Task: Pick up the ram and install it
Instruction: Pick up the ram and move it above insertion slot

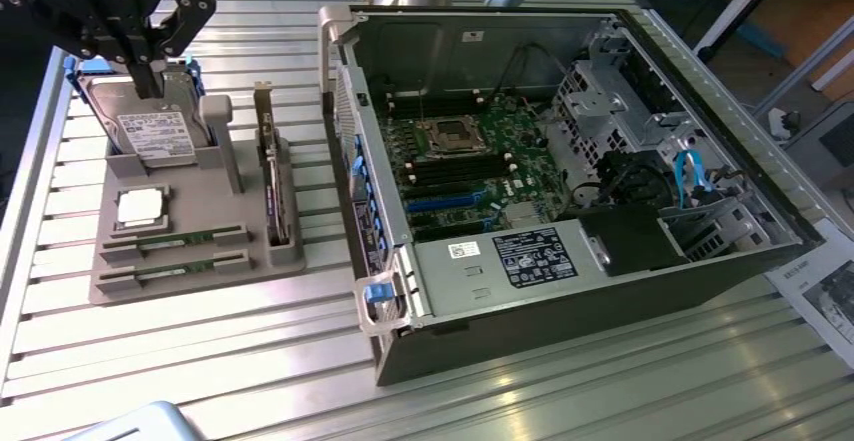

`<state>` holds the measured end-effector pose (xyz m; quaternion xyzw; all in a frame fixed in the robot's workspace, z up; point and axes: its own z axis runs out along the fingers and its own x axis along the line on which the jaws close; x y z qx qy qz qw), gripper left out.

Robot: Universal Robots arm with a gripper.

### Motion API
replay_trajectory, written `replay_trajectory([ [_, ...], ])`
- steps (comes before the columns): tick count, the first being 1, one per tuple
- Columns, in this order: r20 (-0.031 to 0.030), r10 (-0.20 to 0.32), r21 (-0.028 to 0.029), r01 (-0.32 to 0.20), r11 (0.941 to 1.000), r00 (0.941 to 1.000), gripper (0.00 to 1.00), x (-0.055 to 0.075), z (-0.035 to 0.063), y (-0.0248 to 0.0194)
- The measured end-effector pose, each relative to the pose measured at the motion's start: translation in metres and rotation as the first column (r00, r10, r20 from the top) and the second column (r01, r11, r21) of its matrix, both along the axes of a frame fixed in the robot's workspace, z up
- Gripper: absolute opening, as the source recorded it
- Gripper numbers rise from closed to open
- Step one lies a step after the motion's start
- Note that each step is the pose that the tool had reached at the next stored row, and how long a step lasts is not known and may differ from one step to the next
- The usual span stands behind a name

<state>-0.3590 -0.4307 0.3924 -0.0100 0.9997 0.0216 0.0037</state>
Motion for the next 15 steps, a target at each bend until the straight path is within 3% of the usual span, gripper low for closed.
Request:
replay_trajectory([
  [6,0.0,0.083,0.0,-0.083,0.9965,0.9965,0.1,0.0,0.0,-0.0005],
  [13,0.0,0.168,0.0,-0.168,0.9857,0.9857,0.1,0.0,-0.0001,-0.0008],
  [15,0.0,0.198,0.0,-0.198,0.9802,0.9802,0.1,0.0,-0.0002,-0.0009],
])
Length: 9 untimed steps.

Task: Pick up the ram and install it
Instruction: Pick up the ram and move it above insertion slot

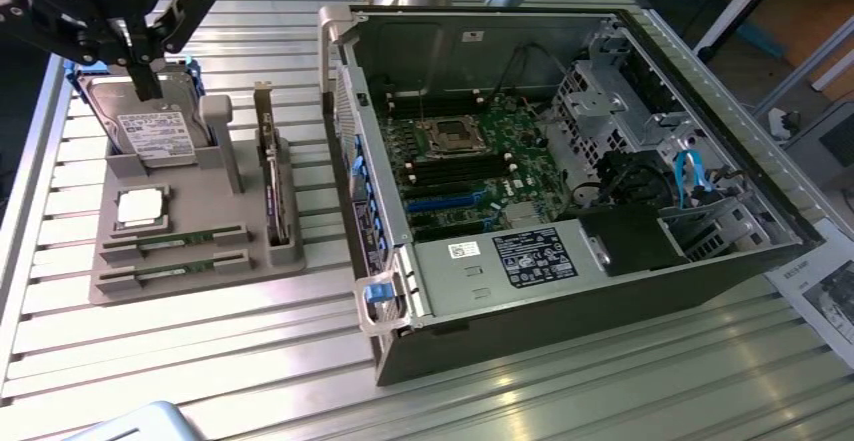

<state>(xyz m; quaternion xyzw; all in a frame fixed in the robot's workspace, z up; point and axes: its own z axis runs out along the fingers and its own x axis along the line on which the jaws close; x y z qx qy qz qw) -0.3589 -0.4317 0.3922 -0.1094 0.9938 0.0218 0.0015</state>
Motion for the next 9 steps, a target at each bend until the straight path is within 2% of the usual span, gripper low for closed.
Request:
replay_trajectory([
  [4,0.0,0.063,0.0,-0.063,0.998,0.998,0.1,0.0,0.0,-0.0002],
  [9,0.0,0.148,0.0,-0.148,0.989,0.989,0.1,0.0,-0.0001,-0.0003],
])
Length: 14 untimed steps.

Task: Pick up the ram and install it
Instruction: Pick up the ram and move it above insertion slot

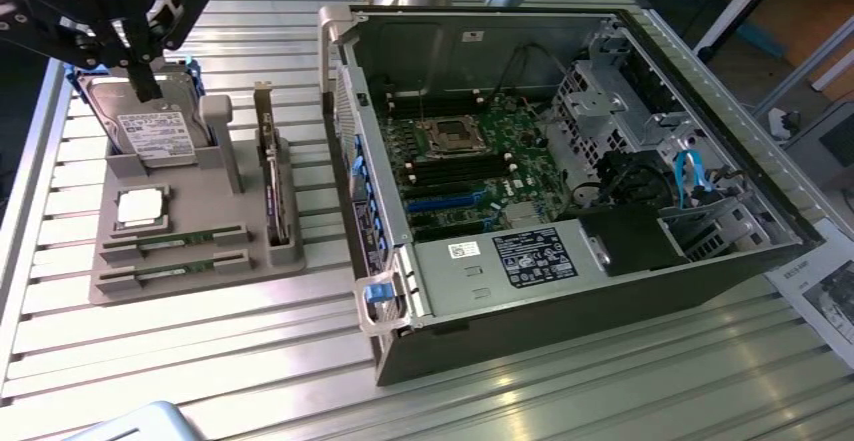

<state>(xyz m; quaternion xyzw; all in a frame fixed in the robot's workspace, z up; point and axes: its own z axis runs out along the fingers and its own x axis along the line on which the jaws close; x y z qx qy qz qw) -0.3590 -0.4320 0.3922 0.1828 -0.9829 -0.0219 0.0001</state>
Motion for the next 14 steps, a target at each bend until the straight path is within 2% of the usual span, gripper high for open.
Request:
replay_trajectory([
  [4,0.0,0.051,0.0,-0.051,0.9987,0.9987,0.1,0.0,0.0,-0.0001],
  [7,0.0,0.096,0.0,-0.096,0.9953,0.9953,0.1,0.0,0.0,-0.0002],
  [12,0.0001,0.174,0.0,-0.174,0.9848,0.9848,0.1,0.0,0.0,-0.0003],
  [14,0.0,0.215,0.0,-0.215,0.9766,0.9766,0.1,0.0,0.0,-0.0003],
])
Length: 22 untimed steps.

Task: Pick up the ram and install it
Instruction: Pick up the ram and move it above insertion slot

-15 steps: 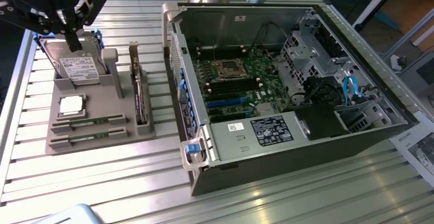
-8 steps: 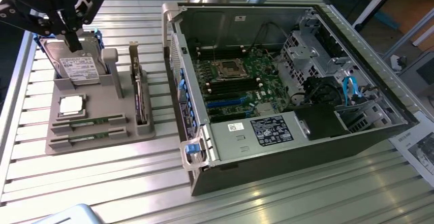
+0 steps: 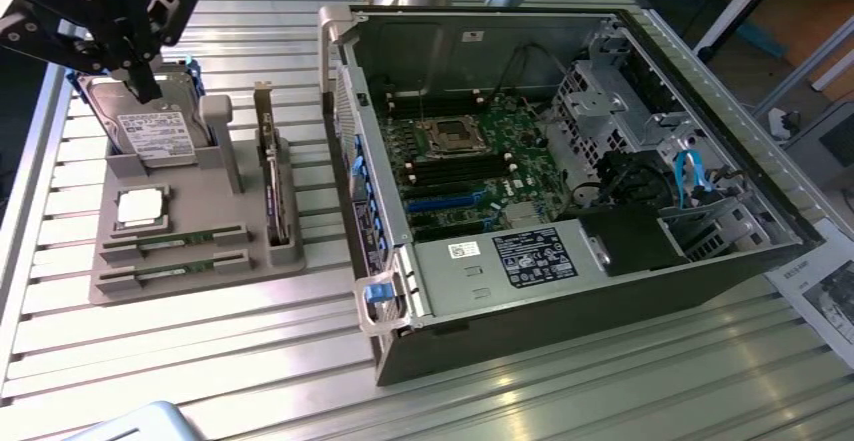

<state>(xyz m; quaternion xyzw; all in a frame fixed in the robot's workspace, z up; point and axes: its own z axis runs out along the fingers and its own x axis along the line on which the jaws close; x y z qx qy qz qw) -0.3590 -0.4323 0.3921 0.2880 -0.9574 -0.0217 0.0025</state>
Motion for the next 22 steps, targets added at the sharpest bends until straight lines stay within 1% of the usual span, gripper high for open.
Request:
replay_trajectory([
  [1,0.0,0.014,0.0,-0.014,0.9999,0.9999,0.1,0.0,0.0,0.0],
  [2,0.0,0.041,0.0,-0.041,0.9991,0.9991,0.1,0.0,0.0,0.0],
  [4,0.0,0.101,0.0,-0.101,0.9949,0.9949,0.1,0.0,0.0,0.0],
  [6,0.0,0.158,0.0,-0.158,0.9875,0.9875,0.1,0.0,0.0,0.0],
  [7,-0.0001,0.185,0.0,-0.185,0.9827,0.9827,0.1,0.0,0.0,0.0],
  [9,0.0,0.231,0.0,-0.231,0.9731,0.9731,0.1,0.0,0.0,0.0],
  [11,-0.0001,0.261,0.0,-0.261,0.9655,0.9655,0.1,0.0,0.0,0.0],
  [12,0.0,0.287,0.0,-0.287,0.9579,0.9579,0.1,0.0,0.0,0.0],
  [13,0.0,0.301,0.0,-0.301,0.9537,0.9537,0.1,0.0,0.0,0.0],
  [14,0.0,0.319,0.0,-0.319,0.9477,0.9477,0.1,0.0,0.0,0.0],
  [15,0.0,0.34,0.0,-0.34,0.9404,0.9404,0.1,0.0,0.0,0.0],
  [17,-0.0001,0.369,0.0,-0.369,0.9295,0.9295,0.1,0.0,0.0,0.0],
  [18,0.0,0.391,0.0,-0.391,0.9203,0.9203,0.1,0.0,0.0,0.0],
  [21,0.0,0.436,0.0,-0.436,0.9001,0.9001,0.1,0.0,0.0,0.0],
  [22,0.0,0.456,0.0,-0.456,0.8902,0.8902,0.1,0.0,0.0,0.0],
])
